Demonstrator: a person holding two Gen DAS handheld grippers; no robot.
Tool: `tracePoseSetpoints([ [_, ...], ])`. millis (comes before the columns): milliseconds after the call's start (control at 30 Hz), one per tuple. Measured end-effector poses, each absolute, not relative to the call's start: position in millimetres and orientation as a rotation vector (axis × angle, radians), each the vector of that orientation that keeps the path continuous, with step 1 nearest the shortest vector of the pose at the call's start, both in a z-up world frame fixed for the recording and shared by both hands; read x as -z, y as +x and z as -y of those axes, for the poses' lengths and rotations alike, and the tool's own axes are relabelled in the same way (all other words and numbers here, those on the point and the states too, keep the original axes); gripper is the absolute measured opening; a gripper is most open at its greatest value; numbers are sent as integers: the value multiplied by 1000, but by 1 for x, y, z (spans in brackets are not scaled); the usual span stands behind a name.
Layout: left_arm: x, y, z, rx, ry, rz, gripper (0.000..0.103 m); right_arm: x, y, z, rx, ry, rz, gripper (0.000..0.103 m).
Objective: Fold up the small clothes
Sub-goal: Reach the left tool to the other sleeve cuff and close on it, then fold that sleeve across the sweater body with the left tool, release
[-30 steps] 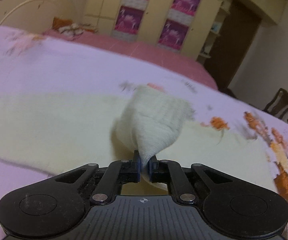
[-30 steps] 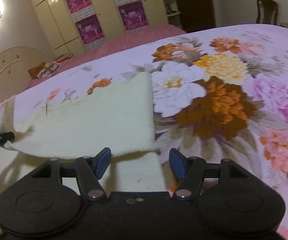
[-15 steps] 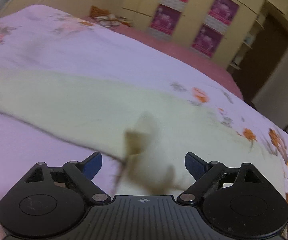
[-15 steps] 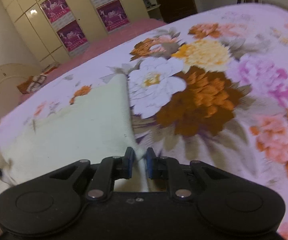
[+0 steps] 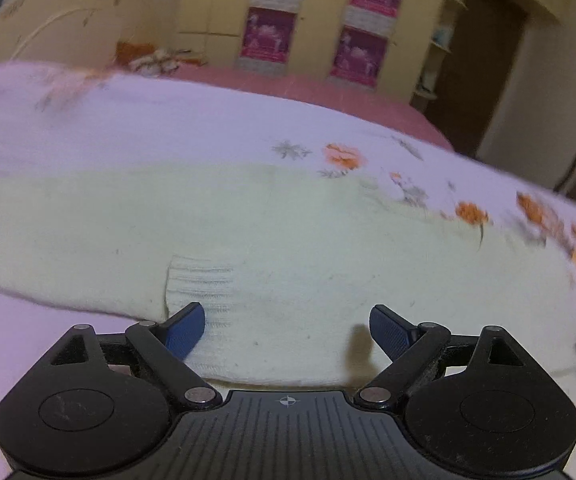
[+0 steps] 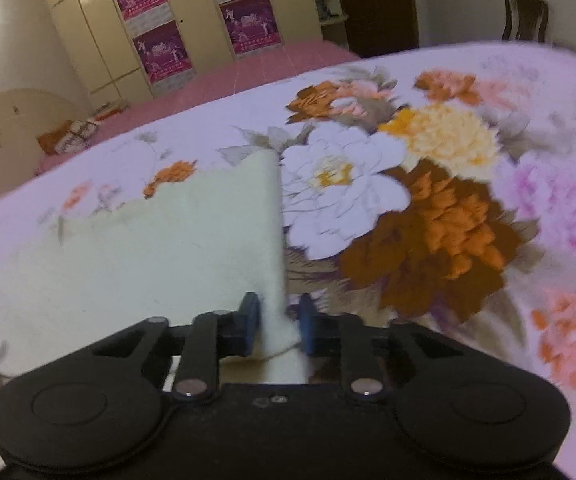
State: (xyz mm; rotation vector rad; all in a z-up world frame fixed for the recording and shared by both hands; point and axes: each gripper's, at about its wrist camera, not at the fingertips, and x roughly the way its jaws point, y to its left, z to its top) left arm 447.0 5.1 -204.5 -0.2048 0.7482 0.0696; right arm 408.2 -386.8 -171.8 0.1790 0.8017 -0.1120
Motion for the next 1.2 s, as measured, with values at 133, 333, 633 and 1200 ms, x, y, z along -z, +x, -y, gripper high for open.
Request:
tracePoseSetpoints([
  [133, 184, 430, -20, -89, -275, -742, 90, 163, 403, 385, 133, 159, -796, 32],
  [333, 184, 401, -87, -264, -388, -813, 90, 136, 395, 343, -33, 167, -727, 44],
  [633, 189, 345, -204, -521, -556, -760, 90, 151, 399, 220, -312, 66, -789, 48],
  [1200, 238, 350, -330, -575, -894, -497, 25, 173, 409, 123, -372, 2, -827, 51],
])
